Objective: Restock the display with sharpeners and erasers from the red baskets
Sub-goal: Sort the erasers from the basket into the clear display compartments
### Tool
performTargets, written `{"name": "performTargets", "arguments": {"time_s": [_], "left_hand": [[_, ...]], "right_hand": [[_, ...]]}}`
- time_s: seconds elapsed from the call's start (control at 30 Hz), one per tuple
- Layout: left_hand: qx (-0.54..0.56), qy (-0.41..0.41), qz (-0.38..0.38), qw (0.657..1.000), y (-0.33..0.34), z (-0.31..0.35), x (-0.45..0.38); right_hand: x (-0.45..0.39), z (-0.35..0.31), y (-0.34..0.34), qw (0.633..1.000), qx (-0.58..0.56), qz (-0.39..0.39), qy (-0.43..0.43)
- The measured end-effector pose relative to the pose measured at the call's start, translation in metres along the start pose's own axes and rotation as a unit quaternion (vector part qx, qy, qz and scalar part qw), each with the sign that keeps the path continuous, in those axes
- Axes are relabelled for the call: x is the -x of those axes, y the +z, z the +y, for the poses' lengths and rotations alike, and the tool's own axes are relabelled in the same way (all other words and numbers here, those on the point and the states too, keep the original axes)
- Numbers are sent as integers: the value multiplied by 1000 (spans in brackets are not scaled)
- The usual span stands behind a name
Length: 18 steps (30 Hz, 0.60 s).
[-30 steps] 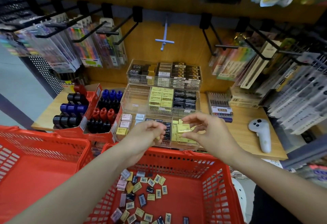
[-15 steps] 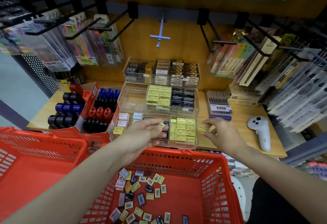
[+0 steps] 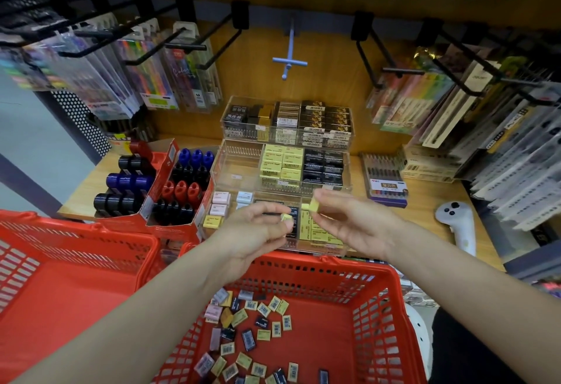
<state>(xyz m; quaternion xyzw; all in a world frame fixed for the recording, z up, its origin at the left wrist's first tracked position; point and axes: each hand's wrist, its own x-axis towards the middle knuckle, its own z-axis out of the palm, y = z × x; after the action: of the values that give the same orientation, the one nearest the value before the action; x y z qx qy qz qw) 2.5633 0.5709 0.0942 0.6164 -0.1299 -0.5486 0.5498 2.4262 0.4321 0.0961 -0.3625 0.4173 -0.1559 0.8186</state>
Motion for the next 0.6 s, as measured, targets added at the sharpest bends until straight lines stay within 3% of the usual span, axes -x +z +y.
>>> {"name": "performTargets", "arguments": {"time_s": [0.07,0.17,0.27,0.47,0.6], "left_hand": [[3,-5,3,1000,-2,0,-2],[105,-34,-21,994,-4,3,-3],[144,-46,-25,988,-4,4,-4],[134,-45,-9,990,-3,3,-1],[136,-45,-5,990,-6,4,0]], "right_hand": [[1,2,-7,971,230,29,-61],[-1,1,-29,809,549,75,-196],[-7,2,-46,704,664,75,-242],[-20,10,-52,605,762,54,-224],[-29,13,-47,583,786,41,-204]]}}
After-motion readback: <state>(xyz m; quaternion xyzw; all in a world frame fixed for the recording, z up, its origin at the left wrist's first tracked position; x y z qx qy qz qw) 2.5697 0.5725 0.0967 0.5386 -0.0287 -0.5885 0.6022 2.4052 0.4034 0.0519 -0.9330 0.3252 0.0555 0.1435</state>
